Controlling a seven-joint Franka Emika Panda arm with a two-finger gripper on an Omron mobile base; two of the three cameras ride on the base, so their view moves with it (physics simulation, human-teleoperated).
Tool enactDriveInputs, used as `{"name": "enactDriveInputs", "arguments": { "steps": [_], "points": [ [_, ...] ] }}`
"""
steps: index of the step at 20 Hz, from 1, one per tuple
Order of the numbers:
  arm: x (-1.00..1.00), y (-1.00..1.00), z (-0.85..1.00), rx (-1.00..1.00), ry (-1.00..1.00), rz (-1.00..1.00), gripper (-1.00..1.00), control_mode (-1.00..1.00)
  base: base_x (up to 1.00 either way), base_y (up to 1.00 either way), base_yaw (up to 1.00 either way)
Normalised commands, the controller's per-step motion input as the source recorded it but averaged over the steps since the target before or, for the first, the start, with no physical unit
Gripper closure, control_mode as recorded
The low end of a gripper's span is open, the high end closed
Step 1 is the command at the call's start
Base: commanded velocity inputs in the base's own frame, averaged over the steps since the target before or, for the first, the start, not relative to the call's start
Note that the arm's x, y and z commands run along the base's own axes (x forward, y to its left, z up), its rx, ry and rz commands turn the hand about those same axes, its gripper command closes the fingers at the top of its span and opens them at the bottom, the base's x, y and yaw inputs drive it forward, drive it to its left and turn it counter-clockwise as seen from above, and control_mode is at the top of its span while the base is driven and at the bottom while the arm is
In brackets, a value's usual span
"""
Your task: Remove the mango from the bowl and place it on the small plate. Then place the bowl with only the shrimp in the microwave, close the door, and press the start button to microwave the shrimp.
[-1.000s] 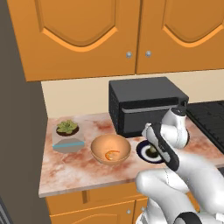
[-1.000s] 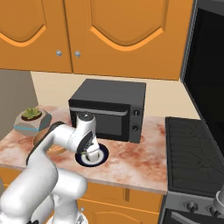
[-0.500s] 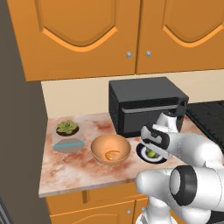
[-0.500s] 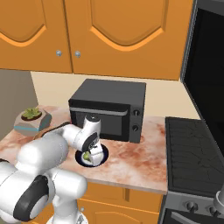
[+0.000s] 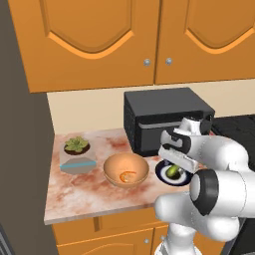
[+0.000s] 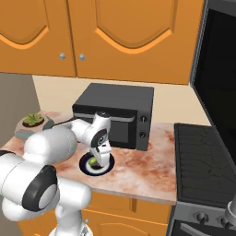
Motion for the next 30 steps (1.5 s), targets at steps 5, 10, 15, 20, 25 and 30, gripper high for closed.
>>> {"name": "enactDriveInputs", "arguments": {
  "steps": [5, 10, 15, 20, 25, 30],
  "points": [
    [-0.39, 0.33, 0.49, 0.0, -0.19, 0.0, -1.0, -1.0, 0.0, 0.0, 0.0],
    [-0.24, 0.9, 0.29, 0.0, -0.03, 0.12, -1.0, -1.0, 0.0, 0.0, 0.0],
    [-0.02, 0.75, 0.29, 0.0, -0.01, 0.18, -1.0, -1.0, 0.0, 0.0, 0.0],
    [0.1, 0.19, -0.11, 0.01, 0.0, 0.12, -1.0, -1.0, 0.0, 0.0, 0.0],
    [0.23, 0.0, -0.29, 0.02, 0.0, 0.14, -1.0, -1.0, 0.0, 0.0, 0.0],
    [0.25, 0.09, -0.21, 0.03, 0.0, 0.08, -1.0, -1.0, 0.0, 0.0, 0.0]
  ]
}}
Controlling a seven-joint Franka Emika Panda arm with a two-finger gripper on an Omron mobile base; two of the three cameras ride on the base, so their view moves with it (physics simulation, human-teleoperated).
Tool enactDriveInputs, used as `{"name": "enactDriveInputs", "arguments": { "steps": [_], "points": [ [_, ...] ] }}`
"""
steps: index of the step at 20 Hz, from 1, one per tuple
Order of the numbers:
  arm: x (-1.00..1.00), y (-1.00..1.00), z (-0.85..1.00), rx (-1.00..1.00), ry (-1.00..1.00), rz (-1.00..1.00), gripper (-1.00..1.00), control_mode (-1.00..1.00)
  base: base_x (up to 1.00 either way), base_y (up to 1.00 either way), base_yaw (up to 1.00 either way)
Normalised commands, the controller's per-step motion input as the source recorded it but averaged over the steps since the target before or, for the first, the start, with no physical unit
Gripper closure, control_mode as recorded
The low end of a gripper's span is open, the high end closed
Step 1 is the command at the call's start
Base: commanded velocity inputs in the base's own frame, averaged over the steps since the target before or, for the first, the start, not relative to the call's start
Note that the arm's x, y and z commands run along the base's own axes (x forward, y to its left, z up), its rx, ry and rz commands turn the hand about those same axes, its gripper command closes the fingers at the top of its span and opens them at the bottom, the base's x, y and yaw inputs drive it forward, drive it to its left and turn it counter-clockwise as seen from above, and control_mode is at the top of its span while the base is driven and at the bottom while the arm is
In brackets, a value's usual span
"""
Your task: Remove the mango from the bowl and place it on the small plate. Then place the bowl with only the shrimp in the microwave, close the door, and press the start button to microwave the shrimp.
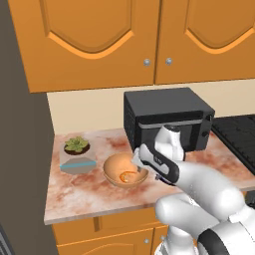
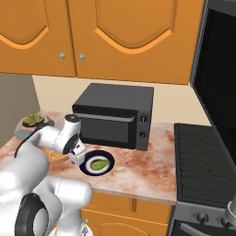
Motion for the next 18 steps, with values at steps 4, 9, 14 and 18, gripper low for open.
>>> {"name": "enactDriveInputs", "arguments": {
  "steps": [4, 9, 14, 18],
  "points": [
    [0.33, 0.35, -0.04, 0.0, 0.0, 0.0, -1.0, -1.0, 0.0, 0.0, 0.0],
    [0.09, 0.14, -0.1, 0.0, 0.0, 0.0, -1.0, -1.0, 0.0, 0.0, 0.0],
    [0.0, 0.05, 0.0, 0.0, 0.0, 0.0, 1.0, -1.0, 0.0, 0.0, 0.0],
    [-0.02, 0.04, -0.02, 0.0, 0.01, 0.0, 1.0, -1.0, 0.0, 0.0, 0.0]
  ]
}}
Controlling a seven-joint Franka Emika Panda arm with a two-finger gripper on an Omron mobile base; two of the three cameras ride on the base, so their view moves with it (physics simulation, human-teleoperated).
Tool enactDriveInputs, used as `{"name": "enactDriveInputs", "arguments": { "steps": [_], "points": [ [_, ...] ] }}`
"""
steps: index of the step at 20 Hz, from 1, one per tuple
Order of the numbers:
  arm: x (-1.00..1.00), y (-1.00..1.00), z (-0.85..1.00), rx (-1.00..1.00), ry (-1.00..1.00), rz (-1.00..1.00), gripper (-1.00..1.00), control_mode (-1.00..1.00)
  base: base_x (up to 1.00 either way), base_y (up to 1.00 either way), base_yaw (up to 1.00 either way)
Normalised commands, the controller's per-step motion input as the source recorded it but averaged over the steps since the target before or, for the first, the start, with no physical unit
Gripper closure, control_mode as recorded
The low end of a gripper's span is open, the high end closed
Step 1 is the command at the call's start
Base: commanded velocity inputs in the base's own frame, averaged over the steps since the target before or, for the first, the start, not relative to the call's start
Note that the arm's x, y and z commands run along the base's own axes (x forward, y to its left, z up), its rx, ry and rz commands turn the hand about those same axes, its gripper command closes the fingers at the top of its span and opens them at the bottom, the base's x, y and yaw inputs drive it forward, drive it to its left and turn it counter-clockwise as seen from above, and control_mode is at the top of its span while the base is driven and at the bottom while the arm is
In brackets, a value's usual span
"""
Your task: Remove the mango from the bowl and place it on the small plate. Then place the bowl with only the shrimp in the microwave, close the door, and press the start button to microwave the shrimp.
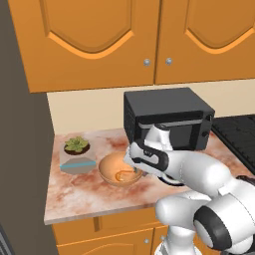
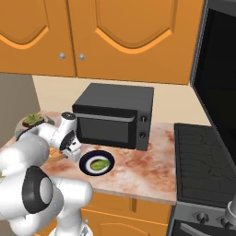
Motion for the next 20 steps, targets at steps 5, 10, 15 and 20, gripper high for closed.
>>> {"name": "enactDriveInputs", "arguments": {
  "steps": [5, 10, 15, 20],
  "points": [
    [-0.47, 0.0, 0.35, 0.05, -0.11, 0.0, 1.0, -1.0, 0.0, 0.0, 0.0],
    [-0.67, -0.01, 0.8, 0.05, -0.19, 0.0, 1.0, -1.0, 0.0, 0.0, 0.0],
    [-0.65, -0.35, 0.85, 0.04, -0.14, -0.01, 1.0, -1.0, 0.0, 0.0, 0.0],
    [-0.72, -0.63, 0.87, 0.0, -0.08, -0.09, 1.0, -1.0, 0.0, 0.0, 0.0]
  ]
}}
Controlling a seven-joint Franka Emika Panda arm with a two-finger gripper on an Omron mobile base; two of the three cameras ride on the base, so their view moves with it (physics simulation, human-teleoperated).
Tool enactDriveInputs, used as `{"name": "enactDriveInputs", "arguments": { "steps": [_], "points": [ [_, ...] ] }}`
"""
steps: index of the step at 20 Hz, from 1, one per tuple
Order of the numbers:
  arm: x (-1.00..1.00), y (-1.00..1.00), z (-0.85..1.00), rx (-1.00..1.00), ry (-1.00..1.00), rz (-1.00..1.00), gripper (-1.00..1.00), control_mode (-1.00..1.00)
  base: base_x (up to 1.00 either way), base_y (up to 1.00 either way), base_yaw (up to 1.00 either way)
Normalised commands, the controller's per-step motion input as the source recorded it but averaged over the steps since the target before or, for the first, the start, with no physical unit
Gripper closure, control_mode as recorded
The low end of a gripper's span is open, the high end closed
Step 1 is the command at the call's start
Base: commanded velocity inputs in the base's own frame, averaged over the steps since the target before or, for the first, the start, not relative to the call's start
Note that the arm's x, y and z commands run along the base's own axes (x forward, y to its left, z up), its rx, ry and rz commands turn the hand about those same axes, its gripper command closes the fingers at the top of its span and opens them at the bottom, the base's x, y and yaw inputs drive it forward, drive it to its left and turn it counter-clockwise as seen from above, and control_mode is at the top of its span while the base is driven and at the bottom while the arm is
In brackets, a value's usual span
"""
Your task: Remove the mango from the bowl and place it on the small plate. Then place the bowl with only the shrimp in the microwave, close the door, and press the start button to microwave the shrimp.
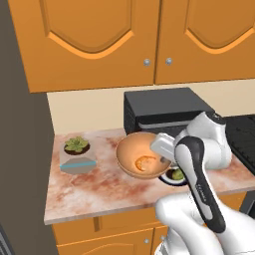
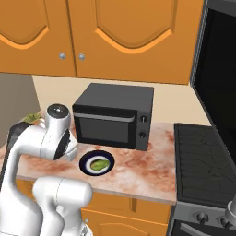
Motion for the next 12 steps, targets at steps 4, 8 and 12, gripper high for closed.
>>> {"name": "enactDriveInputs", "arguments": {
  "steps": [4, 8, 12],
  "points": [
    [-0.5, -0.25, 0.81, 0.0, -0.08, -0.15, 1.0, -1.0, 0.0, 0.0, 0.0],
    [-0.03, -0.04, -0.01, 0.01, 0.05, -0.06, 1.0, -1.0, 0.0, 0.0, 0.0],
    [-0.12, 0.0, -0.05, 0.0, 0.0, 0.0, 1.0, 1.0, -0.75, -0.26, -0.1]
  ]
}}
